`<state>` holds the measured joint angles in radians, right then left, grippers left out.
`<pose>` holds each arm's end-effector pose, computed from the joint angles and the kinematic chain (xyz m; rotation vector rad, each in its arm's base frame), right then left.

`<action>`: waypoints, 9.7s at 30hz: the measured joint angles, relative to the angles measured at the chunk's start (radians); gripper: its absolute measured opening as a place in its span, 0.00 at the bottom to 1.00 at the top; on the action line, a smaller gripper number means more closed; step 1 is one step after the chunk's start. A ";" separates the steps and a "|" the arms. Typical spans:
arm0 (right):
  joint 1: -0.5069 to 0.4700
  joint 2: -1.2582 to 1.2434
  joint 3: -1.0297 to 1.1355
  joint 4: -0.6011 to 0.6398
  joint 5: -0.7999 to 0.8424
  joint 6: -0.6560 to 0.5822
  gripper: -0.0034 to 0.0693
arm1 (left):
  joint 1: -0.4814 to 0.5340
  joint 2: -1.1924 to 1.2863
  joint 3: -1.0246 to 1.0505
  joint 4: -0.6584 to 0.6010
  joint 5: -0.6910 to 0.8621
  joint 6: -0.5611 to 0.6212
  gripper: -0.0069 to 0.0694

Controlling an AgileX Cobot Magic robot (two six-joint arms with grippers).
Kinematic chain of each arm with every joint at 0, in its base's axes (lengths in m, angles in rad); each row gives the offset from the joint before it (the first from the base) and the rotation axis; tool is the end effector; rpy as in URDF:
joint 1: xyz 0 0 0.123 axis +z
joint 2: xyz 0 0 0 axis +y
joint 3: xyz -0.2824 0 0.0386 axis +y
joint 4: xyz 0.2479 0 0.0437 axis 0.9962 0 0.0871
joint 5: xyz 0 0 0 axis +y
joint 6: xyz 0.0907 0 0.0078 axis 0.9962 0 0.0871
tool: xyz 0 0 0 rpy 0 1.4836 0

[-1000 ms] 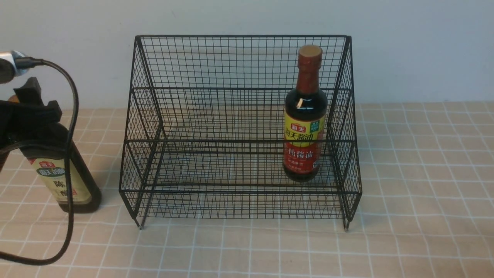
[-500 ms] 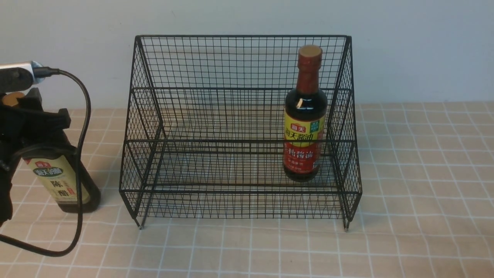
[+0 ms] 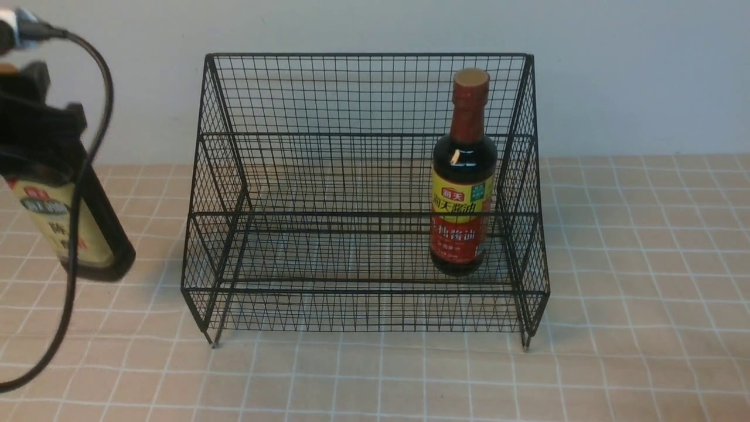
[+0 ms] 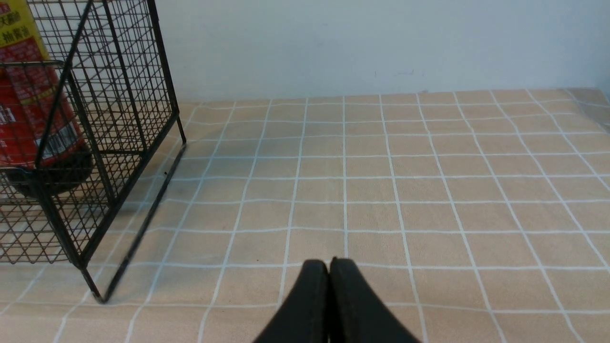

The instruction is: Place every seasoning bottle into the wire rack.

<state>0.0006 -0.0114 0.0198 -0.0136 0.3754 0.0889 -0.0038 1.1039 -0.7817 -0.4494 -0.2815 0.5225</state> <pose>0.0525 -0.0004 0.1733 0.0741 1.8662 0.0484 0.2467 0.0100 0.3572 -0.0241 1.5532 0.1609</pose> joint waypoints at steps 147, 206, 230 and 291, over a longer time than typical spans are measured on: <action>0.000 -0.001 0.000 0.000 0.000 0.001 0.03 | -0.306 0.258 -0.049 -0.353 0.660 0.177 0.08; 0.000 -0.001 0.000 0.000 0.000 0.001 0.03 | -0.102 -1.103 0.508 0.418 0.780 -0.450 0.08; 0.000 -0.001 0.001 0.000 0.000 0.001 0.03 | -0.079 -1.115 0.805 0.437 0.669 -0.456 0.08; 0.000 -0.001 0.001 0.000 0.000 0.001 0.03 | -0.079 -1.115 0.805 0.437 0.669 -0.456 0.08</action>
<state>0.0006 -0.0121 0.0207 -0.0136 0.3751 0.0895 -0.0831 -0.0116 0.0232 -0.0122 0.3873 0.0668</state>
